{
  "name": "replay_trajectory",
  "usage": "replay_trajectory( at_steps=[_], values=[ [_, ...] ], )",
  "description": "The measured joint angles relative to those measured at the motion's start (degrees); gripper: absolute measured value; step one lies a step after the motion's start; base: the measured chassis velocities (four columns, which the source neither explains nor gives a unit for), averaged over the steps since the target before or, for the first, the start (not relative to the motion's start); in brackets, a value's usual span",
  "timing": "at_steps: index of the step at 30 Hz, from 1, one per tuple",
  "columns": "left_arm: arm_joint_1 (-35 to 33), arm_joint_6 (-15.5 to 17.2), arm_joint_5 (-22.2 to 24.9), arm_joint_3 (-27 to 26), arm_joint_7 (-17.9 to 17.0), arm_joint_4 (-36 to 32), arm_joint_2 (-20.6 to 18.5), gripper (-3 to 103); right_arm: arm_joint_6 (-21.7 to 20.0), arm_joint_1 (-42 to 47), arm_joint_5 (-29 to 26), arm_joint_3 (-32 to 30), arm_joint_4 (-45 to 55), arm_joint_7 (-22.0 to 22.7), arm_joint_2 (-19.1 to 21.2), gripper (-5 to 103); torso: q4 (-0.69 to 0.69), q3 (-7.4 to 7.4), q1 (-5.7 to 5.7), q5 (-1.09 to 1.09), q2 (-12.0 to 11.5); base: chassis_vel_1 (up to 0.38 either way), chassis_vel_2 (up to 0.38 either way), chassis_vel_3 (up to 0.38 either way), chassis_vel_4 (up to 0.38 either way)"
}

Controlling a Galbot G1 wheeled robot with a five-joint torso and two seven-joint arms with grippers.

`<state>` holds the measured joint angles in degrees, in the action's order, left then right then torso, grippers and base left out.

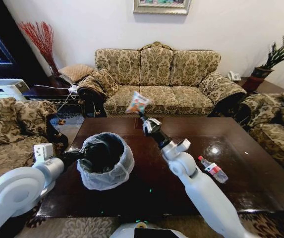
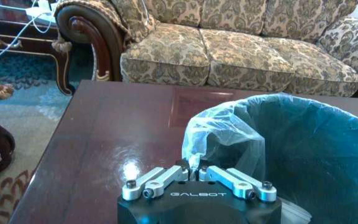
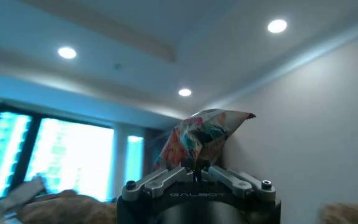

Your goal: Move to the front of the table and place the trash on the table into the trash bin.

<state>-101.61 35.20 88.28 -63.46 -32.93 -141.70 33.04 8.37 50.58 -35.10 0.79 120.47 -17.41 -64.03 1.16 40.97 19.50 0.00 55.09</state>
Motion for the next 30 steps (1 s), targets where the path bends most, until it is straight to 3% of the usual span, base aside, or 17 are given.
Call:
replay_trajectory(
  at_steps=[5, 11, 15, 16, 19, 20, 23, 24, 26, 28, 30],
  values=[
    [0.1, 0.0, -0.2, 0.1, 0.0, -0.8, 0.6, 3, 2.7, 3.2, 3.4, 1.8, -0.5, -5.3, 1.9, 0, 0.00, 0.02, 0.02, 0.00, 0.0, 0.000, 0.000, 0.000, 0.000],
    [0.3, 0.0, -1.0, 1.2, 0.1, -1.1, 1.6, 3, 3.9, 5.3, 7.6, 3.6, -1.4, -6.0, 2.2, -2, 0.00, 0.01, 0.00, 0.00, 0.0, 0.000, 0.000, 0.000, 0.000],
    [0.4, 0.0, -1.2, 1.2, 0.2, -1.3, 1.8, 3, 4.0, 5.7, 10.0, 4.2, -1.8, -6.1, 1.9, 14, 0.00, 0.01, 0.01, -0.01, 0.0, 0.000, 0.000, 0.000, 0.000],
    [0.4, 0.0, -1.2, 1.2, 0.2, -1.3, 1.8, 3, 4.0, 5.7, 10.0, 4.2, -1.8, -6.1, 1.9, 14, 0.00, 0.01, 0.01, -0.01, 0.0, 0.000, 0.000, 0.000, 0.000],
    [0.4, 0.0, -1.2, 1.4, 0.3, -1.5, 2.1, 3, 4.3, 5.7, 11.0, 4.2, -2.1, -6.3, 1.9, 30, 0.00, 0.01, 0.01, 0.01, 0.0, 0.000, 0.000, 0.000, 0.000],
    [0.4, 0.0, -1.2, 1.4, 0.3, -1.5, 2.1, 3, 4.3, 5.7, 11.0, 4.2, -2.1, -6.3, 1.9, 30, 0.00, 0.01, 0.01, 0.01, 0.0, 0.000, 0.000, 0.000, 0.000],
    [0.5, 0.0, -1.3, 1.4, 0.3, -1.5, 2.3, 3, 4.8, 6.2, 10.2, 3.5, -1.7, -6.3, 2.0, 47, 0.00, 0.01, 0.01, 0.00, 0.0, 0.000, 0.000, 0.000, 0.000],
    [0.5, 0.0, -1.3, 1.4, 0.3, -1.5, 2.3, 3, 4.8, 6.2, 10.2, 3.5, -1.7, -6.3, 2.0, 47, 0.00, 0.01, 0.01, 0.00, 0.0, 0.000, 0.000, 0.000, 0.000],
    [0.4, 0.0, -1.4, 1.2, 0.3, -1.5, 2.7, 3, 5.1, 7.9, 9.9, 1.5, 0.0, -2.6, 1.8, 57, 0.01, 0.01, 0.02, 0.00, 0.0, 0.000, 0.000, 0.000, 0.000],
    [0.4, 0.0, -1.4, 1.1, 0.3, -1.5, 2.8, 3, 5.1, 8.7, 10.1, 0.6, 0.6, -0.4, 1.7, 57, 0.01, 0.02, 0.01, 0.00, 0.0, 0.000, 0.000, 0.000, 0.000],
    [0.1, 0.0, -1.4, 0.4, 0.3, -1.6, 3.2, 3, 3.7, 13.7, 11.3, -3.3, 2.6, 11.0, 1.4, 68, 0.01, 0.01, 0.01, 0.01, 0.0, 0.000, 0.000, 0.000, 0.000]
  ],
)
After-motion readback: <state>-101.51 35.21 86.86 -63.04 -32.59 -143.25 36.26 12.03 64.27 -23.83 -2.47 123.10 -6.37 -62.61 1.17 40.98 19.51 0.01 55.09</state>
